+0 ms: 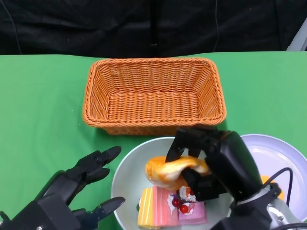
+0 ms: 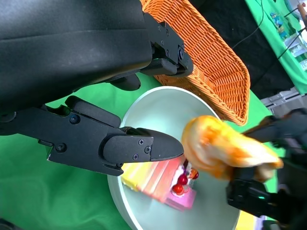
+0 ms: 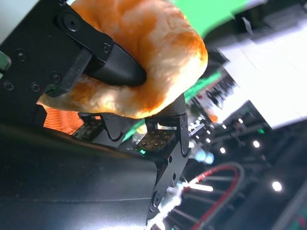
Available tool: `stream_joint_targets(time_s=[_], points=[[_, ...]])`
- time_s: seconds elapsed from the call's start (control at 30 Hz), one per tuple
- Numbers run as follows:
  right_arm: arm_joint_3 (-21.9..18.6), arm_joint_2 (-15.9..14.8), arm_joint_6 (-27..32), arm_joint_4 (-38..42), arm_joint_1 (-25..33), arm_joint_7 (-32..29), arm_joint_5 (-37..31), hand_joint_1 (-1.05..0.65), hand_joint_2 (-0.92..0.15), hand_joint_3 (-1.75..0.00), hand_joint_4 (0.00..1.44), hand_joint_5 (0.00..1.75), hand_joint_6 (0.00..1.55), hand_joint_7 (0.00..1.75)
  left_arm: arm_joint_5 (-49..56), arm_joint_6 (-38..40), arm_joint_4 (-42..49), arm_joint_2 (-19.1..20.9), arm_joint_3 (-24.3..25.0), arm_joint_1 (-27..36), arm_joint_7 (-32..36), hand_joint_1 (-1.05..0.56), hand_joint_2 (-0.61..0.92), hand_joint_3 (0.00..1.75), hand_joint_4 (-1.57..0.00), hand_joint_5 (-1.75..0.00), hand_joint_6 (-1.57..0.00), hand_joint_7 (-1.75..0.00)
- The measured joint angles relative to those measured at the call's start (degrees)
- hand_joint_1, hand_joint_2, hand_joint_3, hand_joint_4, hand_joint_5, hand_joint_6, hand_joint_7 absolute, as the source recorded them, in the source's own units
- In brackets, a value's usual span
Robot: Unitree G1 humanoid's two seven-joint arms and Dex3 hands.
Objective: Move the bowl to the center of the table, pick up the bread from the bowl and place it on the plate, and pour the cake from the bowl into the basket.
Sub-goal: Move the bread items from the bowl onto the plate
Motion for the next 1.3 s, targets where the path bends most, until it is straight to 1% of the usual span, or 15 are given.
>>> stream_joint_targets(time_s=[0.07,0.17,0.43,0.5,0.57,0.63,0.77,0.93,1.03,1.17,1.2,1.3], points=[[-0.9,0.0,-0.1,-3.1,1.2,1.5,2.5,-0.15,-0.11,-1.75,1.06,1.75,0.86,1.63,-0.1,-0.2,0.5,0.0,0.0,0.0,0.0,-0.51,0.92,0.36,-0.1,-0.59,-0.29,-0.01],[-2.5,0.1,-0.5,-5.7,2.8,3.4,5.9,-0.13,-0.11,-1.75,1.05,1.75,0.87,1.61,-0.3,-0.4,0.7,0.0,0.0,-0.1,0.0,-0.5,0.92,0.35,-0.1,-0.59,-0.29,-0.01],[-3.7,0.8,-0.6,-6.6,3.6,5.4,7.0,-0.13,-0.11,-1.75,1.05,1.75,0.87,1.6,-0.3,-0.6,0.9,0.0,0.0,-0.1,0.0,-0.5,0.92,0.35,-0.09,-0.6,-0.29,-0.01],[-4.8,0.7,-0.4,-9.5,4.8,6.7,8.4,-0.11,-0.11,-1.75,1.05,1.75,0.89,1.6,-0.3,-0.8,1.0,0.1,0.1,-0.2,0.0,-0.5,0.92,0.35,-0.09,-0.6,-0.29,-0.01],[-6.9,0.7,-0.5,-13.6,5.6,7.5,9.9,-0.1,-0.1,-1.75,1.06,1.75,0.91,1.6,-0.3,-1.0,1.3,0.2,0.4,-0.1,0.0,-0.5,0.92,0.35,-0.09,-0.6,-0.29,-0.01],[-10.1,0.6,-0.5,-16.4,6.1,7.4,9.9,-0.07,-0.11,-1.75,1.07,1.75,0.92,1.6,-0.4,-1.7,1.6,0.3,0.6,-0.1,0.0,-0.51,0.92,0.35,-0.09,-0.6,-0.29,-0.01],[-15.8,-0.9,-0.2,-17.0,7.3,7.6,10.8,-0.07,-0.09,-1.75,1.08,1.75,0.95,1.57,-0.4,-1.9,1.6,0.4,0.7,0.0,0.0,-0.5,0.92,0.35,-0.09,-0.6,-0.29,0.0],[-21.1,-2.1,0.0,-16.6,7.4,7.5,10.8,-0.03,-0.08,-1.75,1.1,1.75,0.97,1.59,-0.4,-2.3,1.6,0.4,0.7,0.2,0.0,-0.51,0.92,0.36,-0.08,-0.6,-0.29,0.0],[-23.5,-3.2,-0.2,-15.7,7.4,7.1,9.7,0.01,-0.04,-1.75,1.11,1.75,0.94,1.6,-0.4,-2.3,1.6,0.4,0.7,0.4,0.0,-0.49,0.92,0.36,-0.08,-0.6,-0.29,0.0],[-26.5,-5.9,0.4,-14.5,7.4,5.2,3.8,-0.02,-0.01,-1.75,1.13,1.75,0.95,1.6,-0.4,-2.3,1.6,0.4,0.7,0.7,0.0,-0.48,0.92,0.36,-0.08,-0.6,-0.28,0.0],[-26.8,-6.5,0.9,-14.2,7.4,5.0,2.4,-0.03,0.01,-1.75,1.13,1.75,0.95,1.6,-0.4,-2.3,1.6,0.4,0.7,0.8,0.0,-0.48,0.92,0.36,-0.08,-0.6,-0.28,0.0],[-27.0,-8.2,2.3,-12.7,7.8,4.2,-1.8,-0.04,0.03,-1.75,1.13,1.75,0.94,1.61,-0.4,-2.3,1.6,0.5,0.8,1.0,0.0,-0.49,0.92,0.37,-0.08,-0.59,-0.28,0.0]])
